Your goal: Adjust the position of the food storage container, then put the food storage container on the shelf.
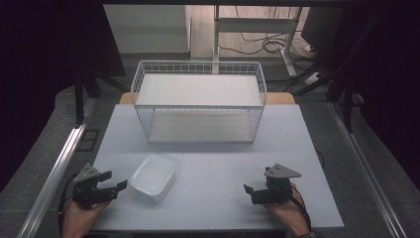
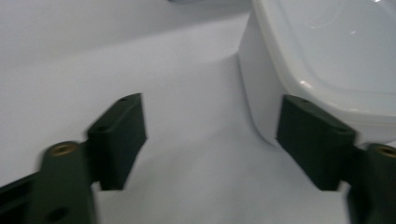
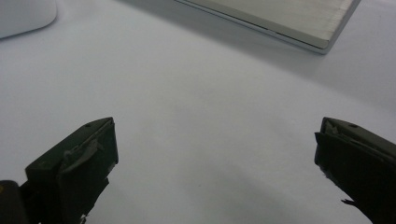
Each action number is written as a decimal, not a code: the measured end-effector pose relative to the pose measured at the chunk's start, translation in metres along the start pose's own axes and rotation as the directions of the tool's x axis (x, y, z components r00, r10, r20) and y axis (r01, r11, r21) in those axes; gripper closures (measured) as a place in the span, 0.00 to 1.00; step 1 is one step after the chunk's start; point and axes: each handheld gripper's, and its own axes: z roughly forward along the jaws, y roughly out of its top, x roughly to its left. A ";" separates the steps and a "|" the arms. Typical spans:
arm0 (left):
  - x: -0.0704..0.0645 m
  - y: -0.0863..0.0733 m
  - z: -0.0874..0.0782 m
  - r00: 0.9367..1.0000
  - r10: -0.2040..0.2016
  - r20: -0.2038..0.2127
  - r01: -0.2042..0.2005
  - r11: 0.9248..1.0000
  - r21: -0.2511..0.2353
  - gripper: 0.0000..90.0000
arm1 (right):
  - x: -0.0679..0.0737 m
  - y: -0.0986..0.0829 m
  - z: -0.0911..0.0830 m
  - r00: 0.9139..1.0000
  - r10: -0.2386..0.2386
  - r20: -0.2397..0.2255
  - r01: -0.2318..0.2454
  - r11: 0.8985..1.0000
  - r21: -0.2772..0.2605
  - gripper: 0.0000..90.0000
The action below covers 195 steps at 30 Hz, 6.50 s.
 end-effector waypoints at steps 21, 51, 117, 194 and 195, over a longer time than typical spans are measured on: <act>-0.018 0.021 0.035 0.993 -0.018 0.118 0.013 0.999 0.040 1.00 | 0.002 0.005 0.004 1.000 0.013 -0.006 -0.013 1.000 0.008 0.09; -0.059 0.037 0.048 0.982 0.094 0.163 -0.104 0.993 0.051 1.00 | 0.014 0.016 0.014 0.997 -0.022 -0.068 0.024 0.999 0.040 0.31; -0.109 0.027 0.061 0.946 0.187 0.266 -0.207 0.977 0.049 0.11 | 0.029 0.018 0.015 0.990 -0.038 -0.132 0.048 0.996 0.079 0.11; -0.128 0.067 0.069 0.910 0.033 0.413 -0.046 0.999 0.021 0.90 | 0.051 0.063 0.014 0.947 0.224 -0.232 -0.193 0.970 0.151 0.86; -0.128 0.068 0.069 0.914 0.040 0.403 -0.052 0.998 0.020 0.90 | 0.053 0.063 0.014 0.954 0.214 -0.211 -0.187 0.972 0.141 0.86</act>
